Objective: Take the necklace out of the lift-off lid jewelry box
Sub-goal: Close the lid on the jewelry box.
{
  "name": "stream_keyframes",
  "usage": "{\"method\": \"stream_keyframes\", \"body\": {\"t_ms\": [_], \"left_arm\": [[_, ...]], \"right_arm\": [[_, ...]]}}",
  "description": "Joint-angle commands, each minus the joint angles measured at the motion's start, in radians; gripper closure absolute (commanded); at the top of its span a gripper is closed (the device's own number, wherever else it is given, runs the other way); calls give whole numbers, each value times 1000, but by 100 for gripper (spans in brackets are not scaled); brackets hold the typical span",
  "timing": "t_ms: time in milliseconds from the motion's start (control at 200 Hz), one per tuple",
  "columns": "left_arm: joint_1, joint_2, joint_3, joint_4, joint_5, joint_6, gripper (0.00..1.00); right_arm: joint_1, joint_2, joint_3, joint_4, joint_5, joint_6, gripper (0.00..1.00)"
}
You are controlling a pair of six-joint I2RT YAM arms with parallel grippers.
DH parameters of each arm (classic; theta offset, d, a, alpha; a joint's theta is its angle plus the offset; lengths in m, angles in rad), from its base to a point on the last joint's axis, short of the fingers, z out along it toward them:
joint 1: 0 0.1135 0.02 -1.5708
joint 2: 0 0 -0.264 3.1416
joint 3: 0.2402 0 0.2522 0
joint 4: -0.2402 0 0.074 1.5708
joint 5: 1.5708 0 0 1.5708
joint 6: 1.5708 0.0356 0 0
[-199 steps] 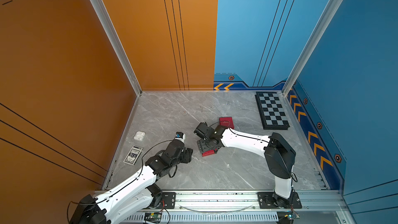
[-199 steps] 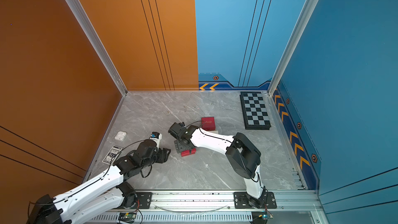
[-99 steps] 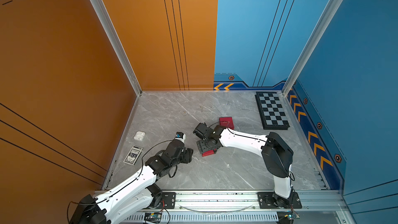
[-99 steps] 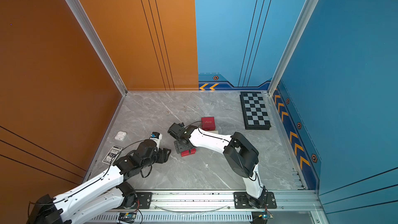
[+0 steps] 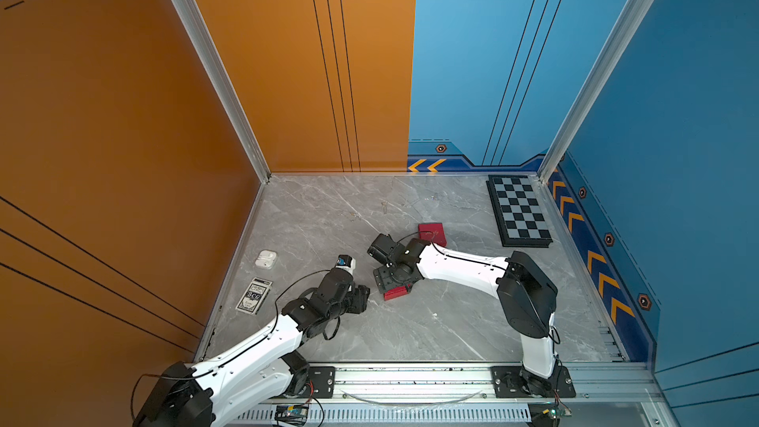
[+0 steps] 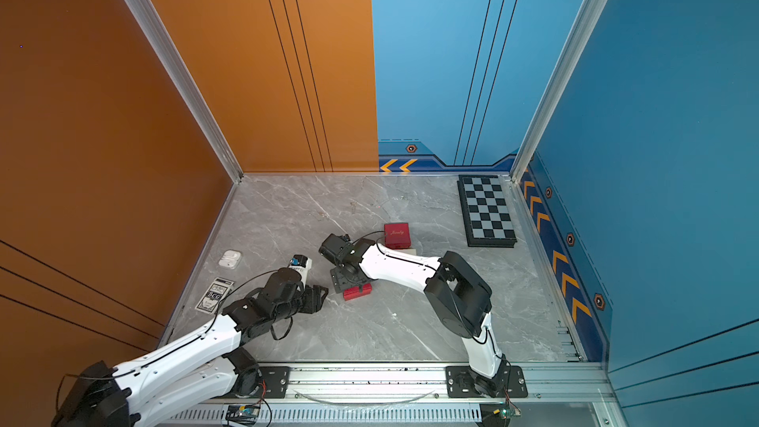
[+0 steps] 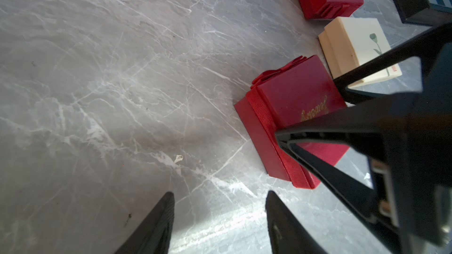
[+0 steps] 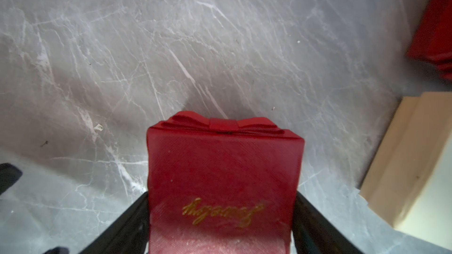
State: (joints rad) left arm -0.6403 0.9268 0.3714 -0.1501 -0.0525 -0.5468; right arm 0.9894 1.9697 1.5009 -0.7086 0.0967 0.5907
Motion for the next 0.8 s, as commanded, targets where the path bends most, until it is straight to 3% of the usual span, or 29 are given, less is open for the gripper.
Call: {"method": "stream_keyframes", "body": {"t_ms": [0,325,606,796], "left_arm": [[8,25,-22,68,36,-10,41],[9,124,-32,157,59,-18,46],[19,246,-27,262,88,4,66],[33,323,-29,353,115,-4,69]], "right_arm": [[-2,19,28,-34,-14,-5,15],[-2,37,30,-34,-23,-8,15],[-3,38,28,-34,-26,-9,16],[-4,40,21,-34,-28,-9,16]]}}
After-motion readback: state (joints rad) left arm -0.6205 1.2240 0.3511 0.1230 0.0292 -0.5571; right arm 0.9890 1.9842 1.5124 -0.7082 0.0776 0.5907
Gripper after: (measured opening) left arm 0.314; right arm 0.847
